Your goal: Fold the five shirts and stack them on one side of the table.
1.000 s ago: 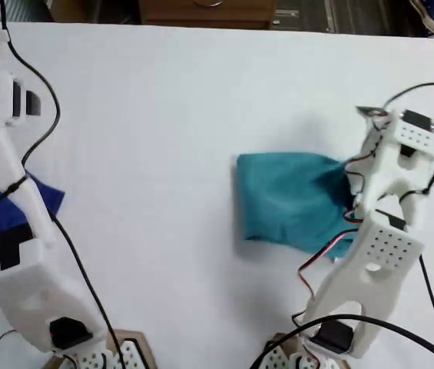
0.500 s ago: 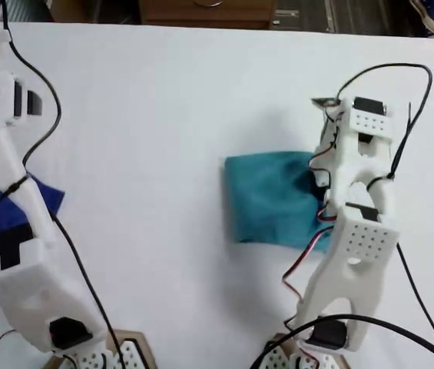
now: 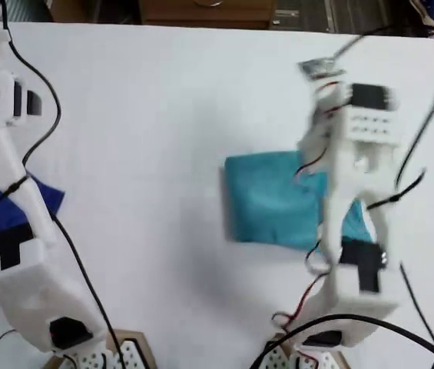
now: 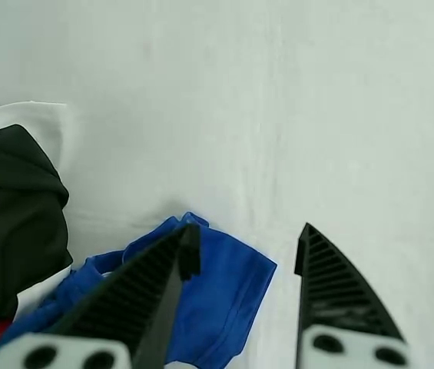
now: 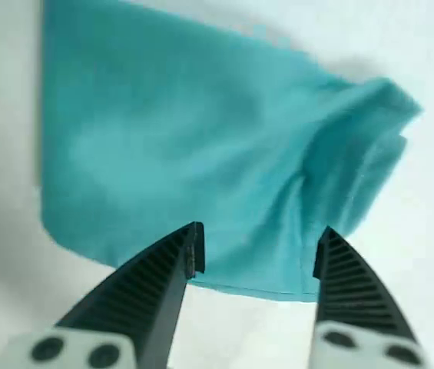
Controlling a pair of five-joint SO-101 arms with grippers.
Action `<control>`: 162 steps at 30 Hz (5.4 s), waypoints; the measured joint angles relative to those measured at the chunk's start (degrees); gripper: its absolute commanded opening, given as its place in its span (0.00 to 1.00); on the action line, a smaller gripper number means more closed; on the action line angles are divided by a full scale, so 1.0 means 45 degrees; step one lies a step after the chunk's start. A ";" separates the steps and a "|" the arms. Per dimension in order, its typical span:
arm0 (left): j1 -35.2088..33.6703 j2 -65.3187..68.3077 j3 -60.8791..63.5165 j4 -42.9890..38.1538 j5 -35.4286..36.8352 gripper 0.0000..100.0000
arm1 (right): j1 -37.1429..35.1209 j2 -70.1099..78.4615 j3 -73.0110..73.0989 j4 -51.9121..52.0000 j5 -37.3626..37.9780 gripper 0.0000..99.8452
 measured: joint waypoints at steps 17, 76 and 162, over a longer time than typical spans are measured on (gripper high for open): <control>-0.0234 0.0000 0.0000 0.0000 0.0000 0.23 | -0.3653 0.1739 0.3126 -0.1856 -0.0977 0.23; -0.0488 0.0000 0.1172 0.0000 0.0000 0.23 | 0.0899 0.4415 -0.0645 -0.2989 0.1524 0.24; -0.0488 0.0000 0.1192 0.0000 0.0000 0.23 | -0.1778 1.1136 -0.8850 -0.0176 1.4300 0.02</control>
